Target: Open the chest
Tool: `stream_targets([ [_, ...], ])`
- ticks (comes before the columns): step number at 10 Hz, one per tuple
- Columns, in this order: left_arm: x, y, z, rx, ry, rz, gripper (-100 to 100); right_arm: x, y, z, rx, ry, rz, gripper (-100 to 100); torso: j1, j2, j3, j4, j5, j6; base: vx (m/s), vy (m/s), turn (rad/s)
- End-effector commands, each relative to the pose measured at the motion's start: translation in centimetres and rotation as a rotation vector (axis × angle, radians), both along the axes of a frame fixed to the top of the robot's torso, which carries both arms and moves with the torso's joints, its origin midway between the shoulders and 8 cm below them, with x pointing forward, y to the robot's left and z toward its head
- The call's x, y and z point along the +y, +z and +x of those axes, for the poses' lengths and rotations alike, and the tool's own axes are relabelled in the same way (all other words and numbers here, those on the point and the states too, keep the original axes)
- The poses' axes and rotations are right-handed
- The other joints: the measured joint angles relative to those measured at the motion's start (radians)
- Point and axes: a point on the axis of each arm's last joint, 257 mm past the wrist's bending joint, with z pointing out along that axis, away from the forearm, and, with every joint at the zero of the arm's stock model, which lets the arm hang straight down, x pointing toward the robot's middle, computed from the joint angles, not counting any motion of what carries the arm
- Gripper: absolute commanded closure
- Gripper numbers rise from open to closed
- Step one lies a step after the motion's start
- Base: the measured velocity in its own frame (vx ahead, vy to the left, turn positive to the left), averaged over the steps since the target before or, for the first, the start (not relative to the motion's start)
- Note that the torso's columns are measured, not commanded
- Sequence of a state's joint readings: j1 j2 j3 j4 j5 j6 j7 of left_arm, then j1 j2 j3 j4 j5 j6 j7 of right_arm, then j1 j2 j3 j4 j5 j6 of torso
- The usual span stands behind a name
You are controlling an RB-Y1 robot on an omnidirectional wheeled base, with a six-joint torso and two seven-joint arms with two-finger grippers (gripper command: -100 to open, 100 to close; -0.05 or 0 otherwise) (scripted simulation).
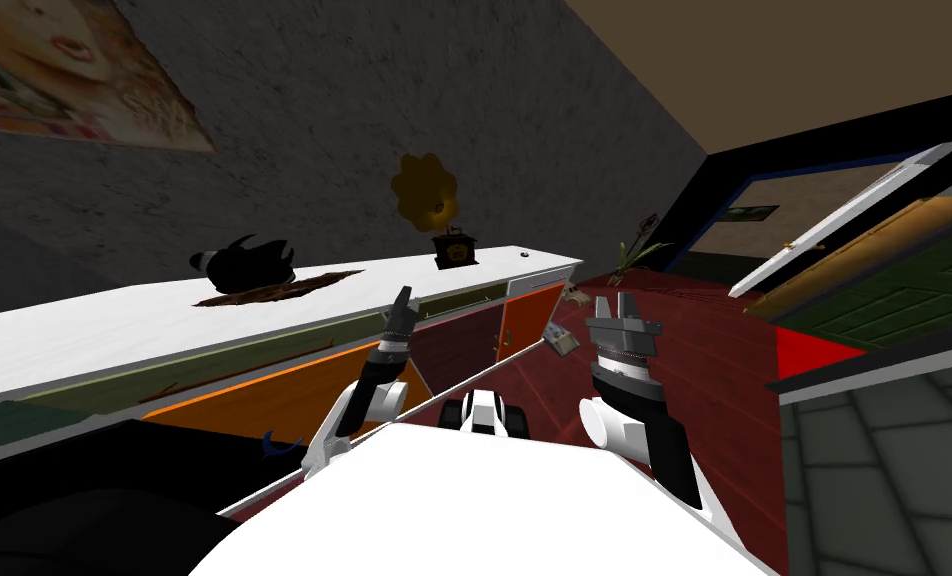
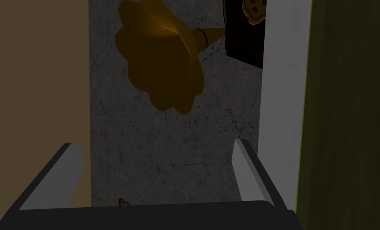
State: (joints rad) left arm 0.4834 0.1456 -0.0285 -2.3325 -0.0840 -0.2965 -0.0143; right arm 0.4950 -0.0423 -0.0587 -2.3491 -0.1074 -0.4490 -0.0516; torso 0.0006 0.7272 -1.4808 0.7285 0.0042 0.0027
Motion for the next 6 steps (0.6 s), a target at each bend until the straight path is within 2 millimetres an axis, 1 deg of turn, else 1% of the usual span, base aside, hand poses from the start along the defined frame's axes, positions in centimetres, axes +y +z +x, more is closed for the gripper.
stream_targets([
  [1, 1.3, -2.3, 0.6, 0.074, 0.021, -0.011, -100, 0.0, 0.0, 0.0, 0.000, 0.000, 0.000, 0, 0.002, -0.001, -0.001, -0.001, 0.001, 0.000, 0.005, -0.114, 0.074],
  [3, 2.6, -3.8, 1.0, 0.120, 0.045, -0.026, -100, 0.0, 0.0, 0.0, 0.000, 0.000, 0.000, 0, 0.002, 0.002, 0.000, 0.005, -0.002, -0.001, 0.026, -0.119, 0.128],
  [6, 4.4, -5.8, 1.3, 0.184, 0.080, -0.050, -100, 0.0, 0.0, 0.0, 0.000, 0.000, 0.000, 0, 0.002, 0.006, 0.002, 0.006, -0.002, -0.002, 0.041, -0.120, 0.138],
])
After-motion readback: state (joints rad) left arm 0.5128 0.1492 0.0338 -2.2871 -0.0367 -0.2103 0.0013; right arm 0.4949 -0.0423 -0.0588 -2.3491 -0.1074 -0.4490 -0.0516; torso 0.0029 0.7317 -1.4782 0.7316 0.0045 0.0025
